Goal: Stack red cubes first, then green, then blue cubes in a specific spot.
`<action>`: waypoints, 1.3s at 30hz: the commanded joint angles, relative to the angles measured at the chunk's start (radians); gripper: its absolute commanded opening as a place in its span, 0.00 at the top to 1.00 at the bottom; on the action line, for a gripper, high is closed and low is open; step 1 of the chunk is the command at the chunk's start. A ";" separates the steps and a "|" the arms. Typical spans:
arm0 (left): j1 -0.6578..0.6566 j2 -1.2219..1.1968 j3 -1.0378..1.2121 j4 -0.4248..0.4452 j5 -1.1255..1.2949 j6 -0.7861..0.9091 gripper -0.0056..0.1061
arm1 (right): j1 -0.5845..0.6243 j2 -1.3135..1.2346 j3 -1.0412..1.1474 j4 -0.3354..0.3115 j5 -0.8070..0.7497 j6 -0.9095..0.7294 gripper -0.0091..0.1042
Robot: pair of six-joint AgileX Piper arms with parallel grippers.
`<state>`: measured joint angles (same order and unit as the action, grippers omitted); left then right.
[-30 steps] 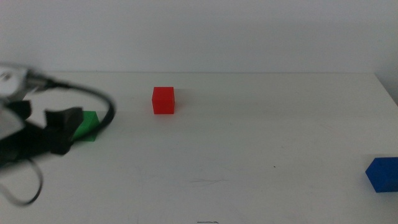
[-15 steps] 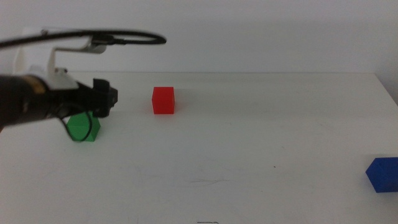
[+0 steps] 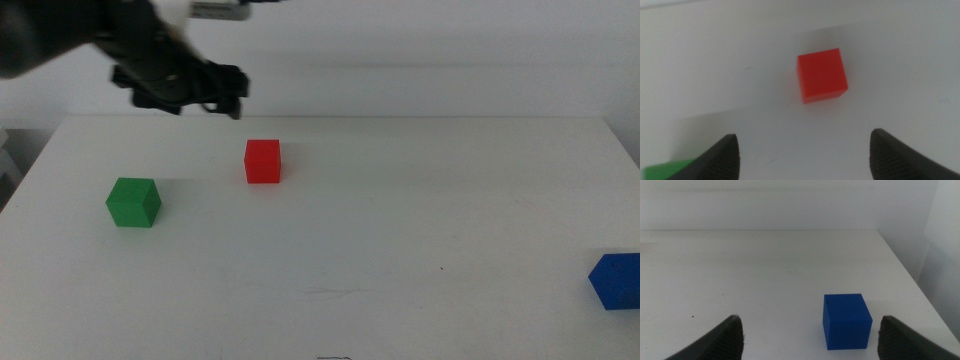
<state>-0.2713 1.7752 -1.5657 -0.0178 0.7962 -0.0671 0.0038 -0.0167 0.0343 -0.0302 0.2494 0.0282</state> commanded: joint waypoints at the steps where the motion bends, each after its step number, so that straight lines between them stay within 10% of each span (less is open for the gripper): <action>1: -0.021 0.043 -0.137 0.009 0.028 -0.051 0.19 | 0.001 -0.015 -0.023 -0.008 -0.078 -0.009 0.15; 15: -0.058 0.455 -0.647 0.008 0.292 -0.071 0.18 | 0.001 -0.015 -0.023 -0.008 -0.079 -0.009 0.15; 39: -0.058 0.573 -0.665 0.018 0.201 -0.192 0.30 | 0.001 -0.015 -0.023 -0.008 -0.079 -0.009 0.15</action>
<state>-0.3242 2.4178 -2.1978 0.0000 1.0342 -0.2423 0.0038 -0.0167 0.0343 -0.0302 0.2494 0.0282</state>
